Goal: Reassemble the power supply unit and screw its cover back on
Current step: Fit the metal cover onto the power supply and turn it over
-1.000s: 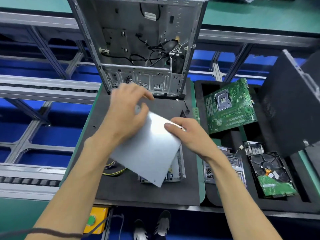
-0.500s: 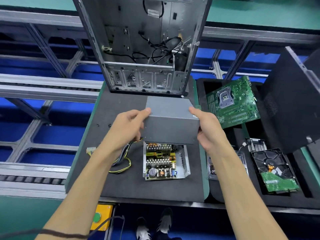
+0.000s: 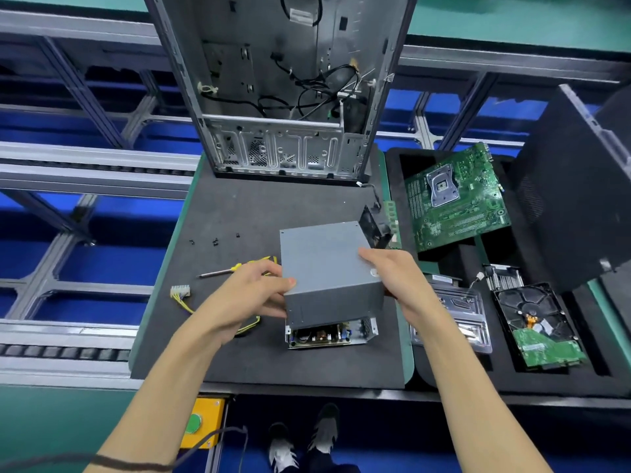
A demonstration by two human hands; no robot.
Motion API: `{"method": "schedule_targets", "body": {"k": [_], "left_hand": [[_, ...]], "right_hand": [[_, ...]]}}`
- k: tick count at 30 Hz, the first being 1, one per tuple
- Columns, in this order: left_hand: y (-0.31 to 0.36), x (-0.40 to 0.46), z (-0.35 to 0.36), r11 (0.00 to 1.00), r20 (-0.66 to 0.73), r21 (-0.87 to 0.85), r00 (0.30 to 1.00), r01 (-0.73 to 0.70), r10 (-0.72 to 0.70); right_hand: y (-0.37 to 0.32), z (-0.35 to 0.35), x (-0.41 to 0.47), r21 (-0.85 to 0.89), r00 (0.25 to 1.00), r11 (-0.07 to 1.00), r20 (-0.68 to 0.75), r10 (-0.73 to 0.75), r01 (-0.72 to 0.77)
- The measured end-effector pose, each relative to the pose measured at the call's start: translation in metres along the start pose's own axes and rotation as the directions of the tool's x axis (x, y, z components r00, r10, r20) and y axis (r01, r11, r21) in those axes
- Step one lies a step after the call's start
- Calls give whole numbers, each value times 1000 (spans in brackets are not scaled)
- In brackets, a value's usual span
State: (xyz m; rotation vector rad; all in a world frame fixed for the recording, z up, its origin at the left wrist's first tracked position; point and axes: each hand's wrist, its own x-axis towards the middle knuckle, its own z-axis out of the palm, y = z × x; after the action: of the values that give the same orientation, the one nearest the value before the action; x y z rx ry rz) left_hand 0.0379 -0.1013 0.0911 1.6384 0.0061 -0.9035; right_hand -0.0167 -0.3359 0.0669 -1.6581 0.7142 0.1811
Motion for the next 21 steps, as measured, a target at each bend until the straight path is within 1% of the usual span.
{"method": "schedule_targets", "body": {"k": [4,7,10,12,15,21], "left_hand": [[-1,-4,0,999,47,32,999,5,-6],[0,-5,2,999,44,35,999,-10,8],[0,-5,1,999,43,41,999,-8,6],[0,-6,0,999,56,40,998,-6,4],[4,-6,-5,999,50,46,999,-15,12],[5,-4,-3,999,44,43,999,3,-5]], "right_hand": [[-3,-2,5,-95,999,995,-47,5,-9],[-3,0,10,-169,998,986,-67,-18,6],[-6,2,11,-240,1000,970,-14,-28,24],[-7,0,13,-249,1000,968,25,-5,11],[-10,1,17,-294,1000,956,29,-2,11],[-2,3,16,-248,1000,969,10,-6,8]]}}
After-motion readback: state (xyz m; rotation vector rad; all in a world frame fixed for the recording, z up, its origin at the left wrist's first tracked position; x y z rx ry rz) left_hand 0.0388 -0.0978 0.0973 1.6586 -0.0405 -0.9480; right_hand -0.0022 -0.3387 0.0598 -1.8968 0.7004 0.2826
